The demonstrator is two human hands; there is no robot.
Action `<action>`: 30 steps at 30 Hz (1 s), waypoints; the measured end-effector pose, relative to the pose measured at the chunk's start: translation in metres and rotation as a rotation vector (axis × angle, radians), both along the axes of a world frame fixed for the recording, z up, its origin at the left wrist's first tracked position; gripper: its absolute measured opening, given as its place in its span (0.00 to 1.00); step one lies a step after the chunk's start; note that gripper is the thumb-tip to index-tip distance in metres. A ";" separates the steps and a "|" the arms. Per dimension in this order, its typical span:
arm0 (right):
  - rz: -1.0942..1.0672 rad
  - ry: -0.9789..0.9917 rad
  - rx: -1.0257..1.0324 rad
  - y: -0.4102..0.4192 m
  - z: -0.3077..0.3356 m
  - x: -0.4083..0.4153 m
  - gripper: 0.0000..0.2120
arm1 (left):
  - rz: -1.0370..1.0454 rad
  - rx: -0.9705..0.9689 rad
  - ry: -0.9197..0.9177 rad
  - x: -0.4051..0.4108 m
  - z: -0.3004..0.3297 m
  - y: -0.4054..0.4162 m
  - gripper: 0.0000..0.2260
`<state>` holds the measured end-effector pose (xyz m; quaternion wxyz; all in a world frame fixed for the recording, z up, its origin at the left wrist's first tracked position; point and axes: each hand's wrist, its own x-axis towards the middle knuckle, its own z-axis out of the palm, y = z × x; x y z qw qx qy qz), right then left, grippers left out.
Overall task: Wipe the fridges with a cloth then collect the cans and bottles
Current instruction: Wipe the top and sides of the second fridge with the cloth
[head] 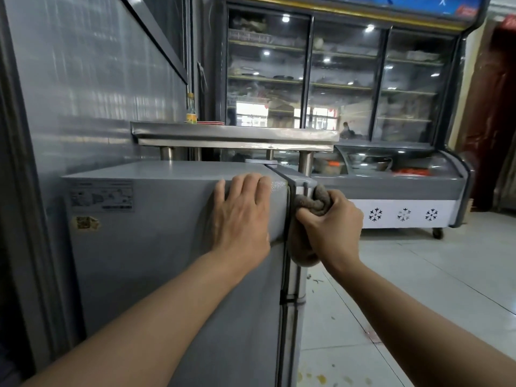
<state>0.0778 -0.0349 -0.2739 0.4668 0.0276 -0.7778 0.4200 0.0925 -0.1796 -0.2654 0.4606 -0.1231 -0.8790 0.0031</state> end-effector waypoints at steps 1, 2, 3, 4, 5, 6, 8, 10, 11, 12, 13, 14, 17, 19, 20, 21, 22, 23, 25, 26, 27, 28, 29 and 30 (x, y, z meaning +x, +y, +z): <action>0.001 0.004 -0.006 0.000 0.006 0.000 0.08 | -0.001 0.006 0.005 0.000 0.001 0.001 0.32; 0.003 0.007 -0.012 -0.001 0.011 0.000 0.08 | -0.002 0.012 0.011 0.000 0.002 0.002 0.31; 0.002 0.010 -0.017 -0.001 0.016 0.000 0.08 | -0.002 0.020 0.018 -0.001 0.004 0.002 0.30; 0.003 0.012 -0.018 -0.001 0.020 0.000 0.08 | -0.003 0.032 0.024 -0.001 0.006 0.003 0.29; 0.006 0.012 -0.011 -0.001 0.024 0.000 0.09 | -0.005 0.045 0.024 -0.002 0.007 0.003 0.28; 0.014 0.009 0.006 -0.001 0.027 0.001 0.09 | -0.008 0.057 0.018 -0.002 0.009 0.004 0.27; 0.029 -0.017 0.080 0.001 0.034 0.003 0.10 | -0.010 0.071 0.007 -0.002 0.012 0.005 0.26; 0.012 -0.058 0.188 0.005 0.044 0.003 0.07 | -0.005 0.074 -0.005 -0.003 0.016 0.006 0.25; -0.001 -0.089 0.228 0.006 0.051 0.002 0.05 | -0.002 0.075 -0.017 -0.003 0.019 0.006 0.24; -0.007 -0.132 0.257 0.007 0.057 0.001 0.05 | 0.000 0.075 -0.031 -0.002 0.022 0.006 0.23; -0.005 -0.179 0.277 0.007 0.063 0.002 0.05 | 0.002 0.073 -0.049 -0.001 0.025 0.005 0.21; 0.003 -0.224 0.291 0.007 0.068 0.003 0.06 | 0.002 0.072 -0.074 0.001 0.029 0.005 0.19; 0.026 -0.358 0.301 0.009 0.083 0.006 0.05 | -0.009 0.069 -0.195 0.010 0.042 0.004 0.18; 0.042 -0.462 0.292 0.011 0.095 0.007 0.05 | -0.015 0.059 -0.320 0.017 0.053 0.003 0.20; 0.057 -0.519 0.290 0.012 0.101 0.007 0.05 | -0.014 0.055 -0.393 0.021 0.059 0.002 0.22; 0.077 -0.576 0.291 0.013 0.107 0.008 0.04 | -0.010 0.050 -0.470 0.024 0.066 0.002 0.24; 0.102 -0.632 0.286 0.014 0.114 0.010 0.04 | -0.003 0.043 -0.551 0.027 0.073 0.002 0.26; 0.131 -0.679 0.278 0.014 0.120 0.012 0.05 | 0.005 0.030 -0.635 0.030 0.080 0.002 0.27; 0.198 -0.744 0.254 0.015 0.135 0.018 0.09 | 0.000 0.012 -0.783 0.034 0.091 0.002 0.31; 0.233 -0.767 0.236 0.017 0.143 0.021 0.10 | -0.014 0.012 -0.836 0.035 0.097 0.000 0.32; 0.267 -0.787 0.217 0.019 0.152 0.024 0.10 | -0.028 0.022 -0.887 0.035 0.103 -0.002 0.33; 0.299 -0.806 0.200 0.021 0.161 0.025 0.10 | -0.039 0.043 -0.946 0.035 0.110 -0.005 0.34; 0.327 -0.819 0.191 0.024 0.171 0.026 0.09 | -0.048 0.070 -1.009 0.035 0.119 -0.007 0.33; 0.350 -0.829 0.187 0.027 0.180 0.025 0.09 | -0.051 0.093 -1.068 0.035 0.129 -0.009 0.33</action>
